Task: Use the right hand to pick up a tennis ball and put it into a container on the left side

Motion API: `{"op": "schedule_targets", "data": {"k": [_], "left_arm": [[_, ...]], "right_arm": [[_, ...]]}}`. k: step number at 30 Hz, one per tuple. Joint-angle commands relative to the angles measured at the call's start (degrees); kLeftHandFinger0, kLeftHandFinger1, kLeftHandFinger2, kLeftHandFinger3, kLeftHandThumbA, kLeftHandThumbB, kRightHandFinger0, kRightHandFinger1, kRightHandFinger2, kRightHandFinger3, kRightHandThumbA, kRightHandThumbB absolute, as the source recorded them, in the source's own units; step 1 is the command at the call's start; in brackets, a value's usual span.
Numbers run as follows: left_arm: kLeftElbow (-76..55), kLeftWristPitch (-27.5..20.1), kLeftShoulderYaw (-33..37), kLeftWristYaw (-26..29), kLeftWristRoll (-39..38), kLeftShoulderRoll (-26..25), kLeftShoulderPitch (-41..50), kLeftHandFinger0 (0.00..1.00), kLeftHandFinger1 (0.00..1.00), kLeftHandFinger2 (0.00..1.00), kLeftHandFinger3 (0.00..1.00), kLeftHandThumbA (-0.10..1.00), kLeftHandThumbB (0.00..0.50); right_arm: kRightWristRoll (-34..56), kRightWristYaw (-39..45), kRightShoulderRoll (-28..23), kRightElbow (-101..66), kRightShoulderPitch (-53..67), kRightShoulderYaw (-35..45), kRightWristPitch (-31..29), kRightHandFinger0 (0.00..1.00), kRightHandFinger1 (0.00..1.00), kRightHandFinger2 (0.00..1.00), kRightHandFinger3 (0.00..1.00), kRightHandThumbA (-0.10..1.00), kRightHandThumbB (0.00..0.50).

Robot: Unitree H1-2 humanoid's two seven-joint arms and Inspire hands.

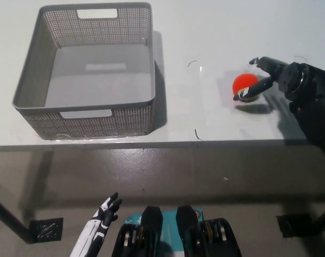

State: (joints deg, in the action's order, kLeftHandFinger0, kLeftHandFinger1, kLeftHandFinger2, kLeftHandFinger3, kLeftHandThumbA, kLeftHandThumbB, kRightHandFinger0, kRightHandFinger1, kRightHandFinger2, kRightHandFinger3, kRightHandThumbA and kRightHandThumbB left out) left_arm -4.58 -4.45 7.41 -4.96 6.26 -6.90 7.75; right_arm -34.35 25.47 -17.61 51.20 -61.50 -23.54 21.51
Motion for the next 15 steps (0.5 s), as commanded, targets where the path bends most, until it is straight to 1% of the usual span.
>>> {"op": "schedule_targets", "data": {"k": [1,3,8,11,15], "left_arm": [[-1.3,-1.9,-0.1,-0.4,0.3,-0.6,-0.5,1.0,1.0,1.0,1.0,1.0,0.146],[-1.6,-1.6,-0.5,-0.4,0.1,-0.9,-0.9,1.0,1.0,1.0,1.0,1.0,0.147],[-1.0,-2.3,-0.5,-0.2,0.5,-0.9,-1.2,1.0,1.0,1.0,1.0,1.0,0.149],[-1.0,-2.0,-0.5,-0.3,0.3,-0.8,-1.2,1.0,1.0,1.0,1.0,1.0,0.157],[-1.6,-1.4,-0.5,-0.5,0.2,-0.8,-1.1,1.0,1.0,1.0,1.0,1.0,0.152]], "right_arm": [[1.0,-1.6,0.0,3.1,-4.7,-0.1,-3.6,1.0,1.0,1.0,1.0,1.0,0.495],[1.4,-2.5,0.7,6.2,-5.8,0.2,-5.0,1.0,1.0,1.0,1.0,1.0,0.493],[1.0,-2.8,0.5,9.7,-6.3,-0.3,-7.2,1.0,1.0,1.0,1.0,1.0,0.497],[0.9,-2.7,0.4,10.3,-6.4,-0.6,-7.8,1.0,1.0,1.0,1.0,1.0,0.497],[1.4,-3.5,0.6,11.4,-6.7,0.0,-8.4,1.0,1.0,1.0,1.0,1.0,0.5]]}}
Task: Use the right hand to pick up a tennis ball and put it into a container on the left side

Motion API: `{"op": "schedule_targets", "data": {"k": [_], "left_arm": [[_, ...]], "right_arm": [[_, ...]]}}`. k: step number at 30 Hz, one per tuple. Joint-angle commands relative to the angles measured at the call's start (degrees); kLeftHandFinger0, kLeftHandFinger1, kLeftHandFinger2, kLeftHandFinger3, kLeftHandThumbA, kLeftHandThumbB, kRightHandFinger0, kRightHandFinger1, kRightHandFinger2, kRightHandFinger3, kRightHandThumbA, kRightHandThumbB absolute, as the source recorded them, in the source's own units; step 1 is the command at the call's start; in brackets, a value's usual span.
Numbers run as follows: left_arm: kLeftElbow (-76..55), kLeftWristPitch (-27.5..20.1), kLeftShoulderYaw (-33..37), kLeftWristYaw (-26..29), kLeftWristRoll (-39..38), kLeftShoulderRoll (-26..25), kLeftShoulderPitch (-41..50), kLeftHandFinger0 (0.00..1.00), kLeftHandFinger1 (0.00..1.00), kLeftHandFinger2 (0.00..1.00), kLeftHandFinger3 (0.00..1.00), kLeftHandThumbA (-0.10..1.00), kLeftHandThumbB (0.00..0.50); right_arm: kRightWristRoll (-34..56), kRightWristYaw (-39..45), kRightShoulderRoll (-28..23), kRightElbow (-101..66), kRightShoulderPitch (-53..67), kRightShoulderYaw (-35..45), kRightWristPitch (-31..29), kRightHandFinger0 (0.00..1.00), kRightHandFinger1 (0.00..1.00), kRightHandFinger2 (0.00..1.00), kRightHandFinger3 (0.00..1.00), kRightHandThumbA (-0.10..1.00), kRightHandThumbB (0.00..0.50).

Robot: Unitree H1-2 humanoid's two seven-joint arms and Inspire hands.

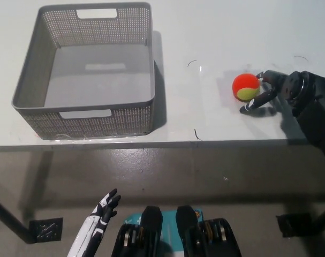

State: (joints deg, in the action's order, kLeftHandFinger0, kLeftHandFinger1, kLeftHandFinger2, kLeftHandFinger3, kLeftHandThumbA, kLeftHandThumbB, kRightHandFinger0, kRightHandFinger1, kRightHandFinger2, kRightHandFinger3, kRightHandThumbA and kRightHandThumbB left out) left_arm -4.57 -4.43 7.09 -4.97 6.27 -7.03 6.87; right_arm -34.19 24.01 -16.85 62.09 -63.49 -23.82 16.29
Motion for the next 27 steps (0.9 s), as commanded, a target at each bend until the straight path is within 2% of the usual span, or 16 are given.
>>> {"op": "schedule_targets", "data": {"k": [1,4,8,20,26,27], "left_arm": [[-1.5,-1.4,-0.2,-0.5,0.2,-0.7,-0.5,1.0,1.0,1.0,1.0,1.0,0.16],[-1.1,-1.7,-0.1,-0.3,0.6,-0.7,-0.7,1.0,1.0,1.0,1.0,1.0,0.167],[-1.7,-1.3,-0.2,-0.5,0.3,-0.7,-0.7,1.0,1.0,1.0,1.0,1.0,0.151],[-2.3,-0.1,-0.1,-0.8,0.4,-0.9,-0.9,1.0,1.0,1.0,1.0,1.0,0.188],[-2.3,-0.3,-0.1,-0.9,0.5,-0.9,-0.8,1.0,1.0,1.0,1.0,1.0,0.177],[-2.3,-0.2,-0.2,-0.9,0.4,-0.9,-0.8,1.0,1.0,1.0,1.0,1.0,0.176]], "right_arm": [[1.3,-2.2,-0.1,1.0,-5.0,0.3,-3.6,1.0,1.0,1.0,1.0,1.0,0.5],[1.2,-2.3,-0.1,0.7,-5.0,0.3,-3.6,1.0,1.0,1.0,1.0,1.0,0.497],[1.4,-3.3,0.0,-0.3,-5.1,0.7,-3.3,1.0,1.0,1.0,1.0,1.0,0.5],[1.9,-5.0,0.4,-0.8,-5.8,1.1,-4.1,1.0,1.0,1.0,1.0,1.0,0.5],[2.9,-7.0,0.9,-0.4,-6.0,2.0,-4.0,1.0,1.0,1.0,1.0,1.0,0.5],[3.8,-8.7,1.3,-0.3,-5.9,3.4,-3.2,1.0,1.0,1.0,1.0,1.0,0.455]]}}
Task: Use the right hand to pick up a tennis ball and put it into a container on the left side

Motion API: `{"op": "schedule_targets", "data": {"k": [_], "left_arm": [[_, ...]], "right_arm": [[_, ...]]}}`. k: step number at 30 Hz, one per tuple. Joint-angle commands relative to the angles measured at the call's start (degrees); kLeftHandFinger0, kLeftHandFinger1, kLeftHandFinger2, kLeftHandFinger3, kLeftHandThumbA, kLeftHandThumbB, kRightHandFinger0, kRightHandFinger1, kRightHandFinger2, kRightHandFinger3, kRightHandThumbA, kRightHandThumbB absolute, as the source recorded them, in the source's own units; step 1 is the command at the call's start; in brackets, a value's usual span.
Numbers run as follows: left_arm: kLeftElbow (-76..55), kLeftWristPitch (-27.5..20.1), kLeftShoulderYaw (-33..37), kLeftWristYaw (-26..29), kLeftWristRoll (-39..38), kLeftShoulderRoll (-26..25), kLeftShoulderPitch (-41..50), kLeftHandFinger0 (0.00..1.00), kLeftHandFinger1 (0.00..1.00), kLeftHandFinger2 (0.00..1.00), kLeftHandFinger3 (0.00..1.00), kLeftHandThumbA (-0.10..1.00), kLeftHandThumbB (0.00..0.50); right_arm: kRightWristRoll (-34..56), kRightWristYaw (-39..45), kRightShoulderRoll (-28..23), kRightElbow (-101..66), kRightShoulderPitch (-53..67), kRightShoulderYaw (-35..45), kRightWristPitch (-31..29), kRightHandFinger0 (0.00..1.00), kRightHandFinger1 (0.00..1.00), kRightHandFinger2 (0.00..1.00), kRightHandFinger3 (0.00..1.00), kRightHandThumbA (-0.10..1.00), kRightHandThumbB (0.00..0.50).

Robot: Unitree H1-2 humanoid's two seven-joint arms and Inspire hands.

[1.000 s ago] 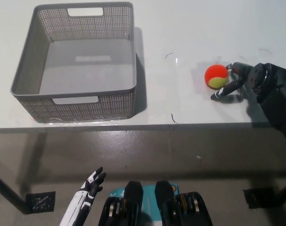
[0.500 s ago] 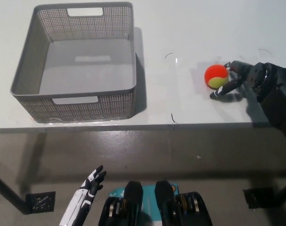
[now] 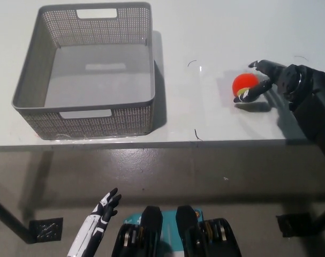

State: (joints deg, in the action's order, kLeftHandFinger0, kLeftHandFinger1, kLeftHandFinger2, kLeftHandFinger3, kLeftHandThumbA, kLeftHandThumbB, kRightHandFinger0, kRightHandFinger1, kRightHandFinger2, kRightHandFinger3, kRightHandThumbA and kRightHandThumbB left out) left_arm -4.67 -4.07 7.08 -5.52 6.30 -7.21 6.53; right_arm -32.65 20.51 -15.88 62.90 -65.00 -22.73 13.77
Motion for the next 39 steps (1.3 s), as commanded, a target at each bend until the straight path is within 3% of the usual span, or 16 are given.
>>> {"op": "schedule_targets", "data": {"k": [1,2,3,4,5,7,9,13,16,17,23,25,27,29,32,39], "left_arm": [[-2.2,-0.4,-0.2,-0.4,0.3,-0.7,-0.5,1.0,1.0,1.0,1.0,1.0,0.176],[-2.3,-0.3,-0.3,-0.6,0.0,-0.7,-0.5,1.0,1.0,1.0,1.0,1.0,0.176],[-2.4,-0.2,-0.6,-0.7,-0.4,-0.9,-0.6,1.0,1.0,1.0,1.0,1.0,0.177],[-2.4,-0.2,-0.6,-0.7,-0.4,-0.9,-0.7,1.0,1.0,1.0,1.0,1.0,0.177],[-2.1,-0.8,-0.6,-0.5,-0.2,-0.9,-0.8,1.0,1.0,1.0,1.0,1.0,0.178],[-2.1,-0.8,-0.8,-0.5,-0.1,-1.0,-1.2,1.0,1.0,1.0,1.0,1.0,0.179],[-1.9,-0.9,-0.8,-0.6,0.0,-1.1,-1.2,1.0,1.0,1.0,1.0,1.0,0.182],[-2.0,-0.9,-1.3,-0.7,-0.6,-1.2,-1.5,1.0,1.0,1.0,1.0,1.0,0.186],[-1.9,-1.3,-1.3,-0.8,-0.6,-1.3,-1.5,1.0,1.0,1.0,1.0,1.0,0.184],[-1.8,-1.4,-1.3,-0.7,-0.6,-1.4,-1.6,1.0,1.0,1.0,1.0,1.0,0.183],[-2.0,-1.3,-1.4,-0.6,-0.8,-1.5,-2.1,1.0,1.0,1.0,1.0,1.0,0.172],[-1.8,-1.8,-1.5,-0.7,-1.2,-1.5,-2.0,1.0,1.0,1.0,1.0,1.0,0.164],[-1.8,-1.8,-1.5,-0.5,-0.9,-1.7,-2.1,1.0,1.0,1.0,1.0,1.0,0.156],[-2.1,-1.3,-1.6,-0.6,-1.1,-1.5,-2.0,1.0,1.0,1.0,1.0,1.0,0.156],[-2.1,-1.3,-1.6,-0.6,-1.0,-1.5,-1.9,1.0,1.0,1.0,1.0,1.0,0.157],[-1.9,-1.2,-1.4,-0.5,-0.7,-1.5,-1.8,1.0,1.0,1.0,1.0,1.0,0.162]], "right_arm": [[3.6,-9.2,1.0,-0.4,-4.1,4.6,-0.7,1.0,1.0,1.0,1.0,0.77,0.338],[4.4,-11.9,1.4,0.3,-3.9,6.1,-1.4,0.64,0.71,0.82,0.91,0.6,0.275],[4.6,-15.6,2.0,1.8,-3.9,7.0,-3.2,0.2,0.26,0.38,0.58,0.5,0.167],[4.5,-16.0,2.1,2.0,-4.0,7.2,-3.4,0.1,0.17,0.31,0.53,0.48,0.162],[3.5,-19.8,2.3,2.8,-3.5,7.2,-4.1,0.0,0.01,0.14,0.43,0.41,0.058],[3.3,-21.0,2.5,3.6,-3.9,7.2,-4.3,0.0,0.0,0.13,0.39,0.41,0.009],[3.4,-19.8,2.3,4.6,-4.0,7.0,-4.0,0.13,0.22,0.37,0.57,0.42,0.0],[4.3,-19.3,2.4,6.6,-4.8,7.3,-4.1,0.01,0.04,0.2,0.53,0.5,0.0],[4.9,-19.4,2.5,6.8,-5.0,7.5,-3.6,0.0,0.05,0.22,0.56,0.52,0.009],[5.2,-19.6,2.5,7.2,-5.1,7.7,-3.5,0.09,0.15,0.31,0.67,0.52,0.016],[6.8,-22.1,2.7,7.6,-5.4,8.7,-5.9,0.0,0.01,0.17,0.38,0.44,0.023],[7.7,-23.8,2.8,7.1,-5.3,9.7,-6.7,0.03,0.1,0.27,0.34,0.45,0.024],[8.1,-24.8,3.0,5.1,-5.4,10.6,-6.4,0.1,0.43,0.69,0.55,0.46,0.018],[9.2,-25.4,3.1,2.7,-5.4,12.0,-6.9,0.09,0.51,0.81,0.68,0.47,0.008],[9.7,-25.7,3.3,-1.8,-4.9,13.1,-6.6,0.06,0.46,0.78,0.73,0.47,0.0],[9.8,-24.6,3.6,-13.0,-4.5,14.0,-4.9,0.0,0.24,0.56,0.63,0.5,0.0]]}}
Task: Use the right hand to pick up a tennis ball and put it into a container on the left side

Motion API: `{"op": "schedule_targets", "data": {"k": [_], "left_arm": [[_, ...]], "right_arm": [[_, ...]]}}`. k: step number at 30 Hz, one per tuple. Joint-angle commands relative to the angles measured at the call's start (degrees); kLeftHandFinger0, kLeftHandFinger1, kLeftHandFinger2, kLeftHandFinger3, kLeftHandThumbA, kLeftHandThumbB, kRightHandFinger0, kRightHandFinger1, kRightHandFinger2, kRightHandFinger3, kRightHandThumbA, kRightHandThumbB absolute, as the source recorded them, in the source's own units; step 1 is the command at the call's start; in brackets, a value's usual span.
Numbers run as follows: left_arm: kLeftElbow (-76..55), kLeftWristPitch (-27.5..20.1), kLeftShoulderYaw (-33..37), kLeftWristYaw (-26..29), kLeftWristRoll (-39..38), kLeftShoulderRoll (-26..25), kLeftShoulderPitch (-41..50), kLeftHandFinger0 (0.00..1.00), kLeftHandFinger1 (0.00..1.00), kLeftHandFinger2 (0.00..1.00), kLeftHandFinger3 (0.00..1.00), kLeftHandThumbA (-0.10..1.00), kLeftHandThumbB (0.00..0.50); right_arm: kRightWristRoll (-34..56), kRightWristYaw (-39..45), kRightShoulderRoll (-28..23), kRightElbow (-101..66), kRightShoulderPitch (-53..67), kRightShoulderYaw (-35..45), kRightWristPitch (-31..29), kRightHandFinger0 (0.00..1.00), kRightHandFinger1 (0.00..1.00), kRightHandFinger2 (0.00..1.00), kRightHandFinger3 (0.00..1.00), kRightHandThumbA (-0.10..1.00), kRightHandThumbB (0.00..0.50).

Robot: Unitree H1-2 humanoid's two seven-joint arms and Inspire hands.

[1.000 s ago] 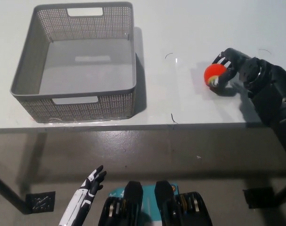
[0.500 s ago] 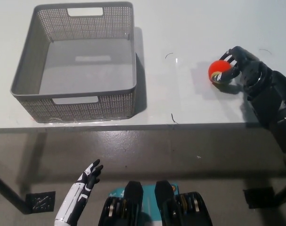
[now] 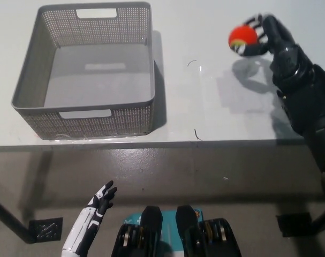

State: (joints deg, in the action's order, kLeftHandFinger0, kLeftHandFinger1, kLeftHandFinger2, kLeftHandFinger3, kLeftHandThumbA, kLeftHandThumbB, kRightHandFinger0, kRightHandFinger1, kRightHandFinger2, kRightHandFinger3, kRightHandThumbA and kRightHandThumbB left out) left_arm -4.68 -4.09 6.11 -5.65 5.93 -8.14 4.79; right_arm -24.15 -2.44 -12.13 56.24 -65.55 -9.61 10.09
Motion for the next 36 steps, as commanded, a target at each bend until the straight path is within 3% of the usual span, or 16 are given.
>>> {"op": "schedule_targets", "data": {"k": [1,4,7,8,9,14,18,22,23,24,26,27,29,30,32,36], "left_arm": [[-1.8,-1.2,-0.5,-0.4,-0.3,-0.6,-0.1,1.0,1.0,1.0,1.0,1.0,0.163],[-1.5,-1.5,-0.5,-0.3,-0.3,-0.5,-0.1,1.0,1.0,1.0,1.0,1.0,0.168],[-1.7,-1.2,-0.4,-0.5,-0.5,-0.6,0.2,1.0,1.0,1.0,1.0,1.0,0.167],[-1.6,-1.2,-0.4,-0.4,-0.4,-0.6,0.2,1.0,1.0,1.0,1.0,1.0,0.168],[-1.5,-1.2,-0.4,-0.4,-0.3,-0.6,0.2,1.0,1.0,1.0,1.0,1.0,0.162],[-1.5,-1.4,-0.3,-0.4,-0.3,-0.6,0.4,1.0,1.0,1.0,1.0,1.0,0.158],[-1.3,-1.2,-0.4,-0.7,-1.2,-0.3,0.5,1.0,1.0,1.0,1.0,1.0,0.157],[-1.8,-0.3,-0.1,-1.0,-1.4,-0.3,0.7,1.0,1.0,1.0,1.0,1.0,0.163],[-1.7,-0.5,-0.1,-1.0,-1.4,-0.4,0.7,1.0,1.0,1.0,1.0,1.0,0.16],[-1.7,-0.7,-0.1,-1.1,-1.5,-0.4,0.8,1.0,1.0,1.0,1.0,1.0,0.157],[-1.8,-0.7,0.1,-1.1,-1.2,-0.5,0.7,1.0,1.0,1.0,1.0,1.0,0.128],[-2.0,-0.4,0.1,-1.4,-1.6,-0.5,0.7,1.0,1.0,1.0,1.0,1.0,0.12],[-1.9,-0.3,0.3,-1.5,-1.6,-0.5,0.4,1.0,1.0,1.0,1.0,1.0,0.122],[-1.3,-0.8,0.5,-1.5,-1.4,-0.5,0.3,1.0,1.0,1.0,1.0,1.0,0.125],[-1.2,-0.8,0.6,-1.5,-1.1,-0.6,0.3,1.0,1.0,1.0,1.0,1.0,0.131],[-1.2,-1.2,0.6,-1.7,-1.4,-0.7,0.1,1.0,1.0,1.0,1.0,1.0,0.12]], "right_arm": [[1.0,-1.6,-0.1,-7.3,-3.9,0.7,-0.9,0.0,0.25,0.56,0.63,0.5,0.0],[1.0,-1.1,0.6,-11.8,-4.0,0.5,-0.3,0.0,0.26,0.57,0.6,0.5,0.0],[1.0,-0.5,2.2,-14.1,-4.9,0.3,1.5,0.0,0.3,0.61,0.77,0.46,0.005],[1.0,-0.5,2.5,-14.4,-5.0,0.2,1.3,0.0,0.29,0.6,0.67,0.45,0.001],[0.8,-0.3,3.1,-14.9,-5.4,-0.2,1.2,0.0,0.31,0.61,0.63,0.46,0.0],[-0.1,0.2,6.4,-15.1,-7.7,-2.4,1.7,0.01,0.38,0.68,0.72,0.52,0.0],[0.6,-0.6,10.3,-11.5,-10.2,-2.8,0.5,0.0,0.34,0.64,0.68,0.46,0.0],[0.3,-1.3,13.6,-8.0,-12.4,-3.7,0.0,0.0,0.35,0.65,0.68,0.49,0.001],[0.4,-1.4,14.2,-7.3,-12.8,-3.8,-0.1,0.05,0.38,0.65,0.67,0.49,0.047],[0.6,-1.6,15.0,-6.1,-13.3,-3.9,-0.9,0.0,0.34,0.63,0.65,0.46,0.002],[0.3,-2.0,16.7,-3.9,-14.3,-4.4,-0.2,0.0,0.37,0.69,0.78,0.46,0.012],[0.2,-2.6,18.1,-2.0,-15.3,-4.6,0.3,0.01,0.37,0.69,1.0,0.43,0.02],[0.1,-3.1,18.8,-0.2,-16.0,-4.7,-0.3,0.0,0.33,0.63,0.91,0.4,0.025],[-0.1,-3.5,20.0,1.6,-16.5,-5.3,-0.8,0.0,0.3,0.58,0.5,0.41,0.018],[0.2,-4.4,21.3,4.3,-16.9,-5.4,-2.6,0.0,0.28,0.56,0.4,0.4,0.004],[0.1,-5.4,23.4,9.9,-17.6,-6.3,-4.3,0.0,0.33,0.62,0.53,0.39,0.006]]}}
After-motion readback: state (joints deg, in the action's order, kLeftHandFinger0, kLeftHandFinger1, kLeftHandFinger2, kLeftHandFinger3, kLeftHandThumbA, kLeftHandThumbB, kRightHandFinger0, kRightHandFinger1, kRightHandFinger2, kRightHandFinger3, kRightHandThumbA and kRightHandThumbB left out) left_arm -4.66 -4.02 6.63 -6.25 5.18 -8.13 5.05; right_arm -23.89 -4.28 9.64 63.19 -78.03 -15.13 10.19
